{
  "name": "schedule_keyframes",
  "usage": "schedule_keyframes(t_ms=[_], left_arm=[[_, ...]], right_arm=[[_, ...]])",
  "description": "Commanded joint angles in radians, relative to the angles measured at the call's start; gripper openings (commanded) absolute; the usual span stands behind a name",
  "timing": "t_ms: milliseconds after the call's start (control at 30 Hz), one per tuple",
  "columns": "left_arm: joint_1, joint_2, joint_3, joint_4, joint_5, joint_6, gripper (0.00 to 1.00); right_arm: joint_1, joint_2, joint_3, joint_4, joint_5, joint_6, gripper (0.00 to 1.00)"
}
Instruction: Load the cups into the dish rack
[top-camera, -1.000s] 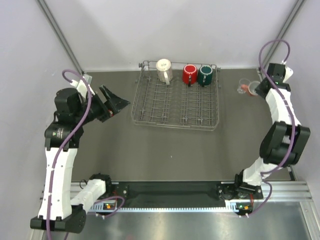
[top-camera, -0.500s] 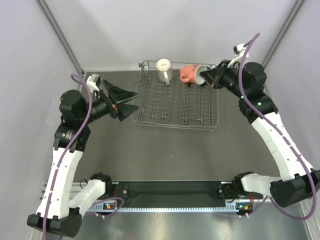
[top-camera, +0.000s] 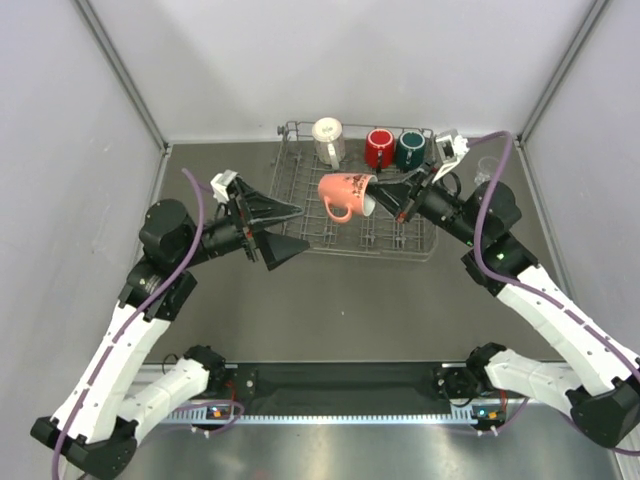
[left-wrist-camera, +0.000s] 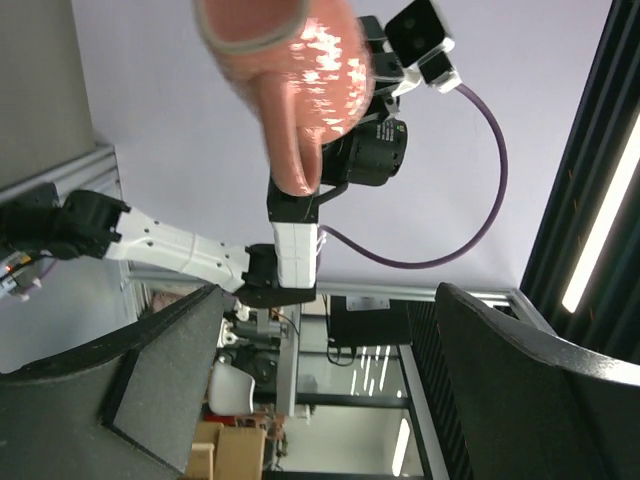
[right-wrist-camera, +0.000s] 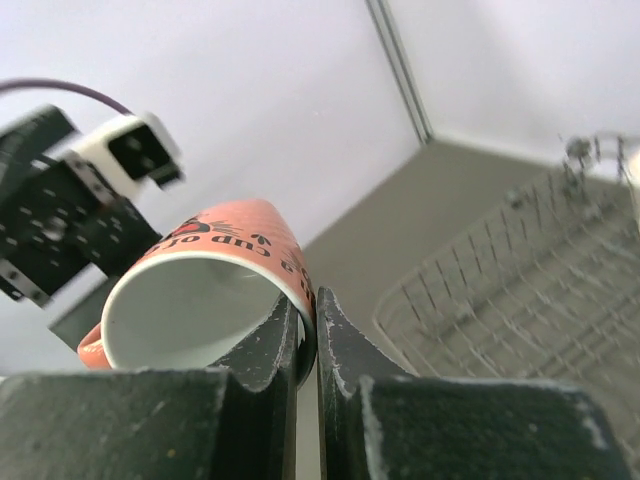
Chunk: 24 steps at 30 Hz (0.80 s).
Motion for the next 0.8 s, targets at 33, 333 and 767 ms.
schedule_keyframes(t_ms=[33, 333, 767], left_arm=[[-0.092, 0.001, -0.014, 0.081, -0.078, -0.071, 0.91], [-0.169, 0.057, -0.001, 0.22, -0.145, -0.128, 0.86], [-0.258, 0.099, -0.031, 0.346, -0.221, -0.172, 0.61]], right_arm=[[0.05, -0.021, 0.026, 0.243, 0.016, 0.025, 0.0], [0.116, 0.01, 0.034, 0.287, 0.008, 0.029, 0.0], [0.15, -0.004, 0.0, 0.332, -0.004, 0.043, 0.0]])
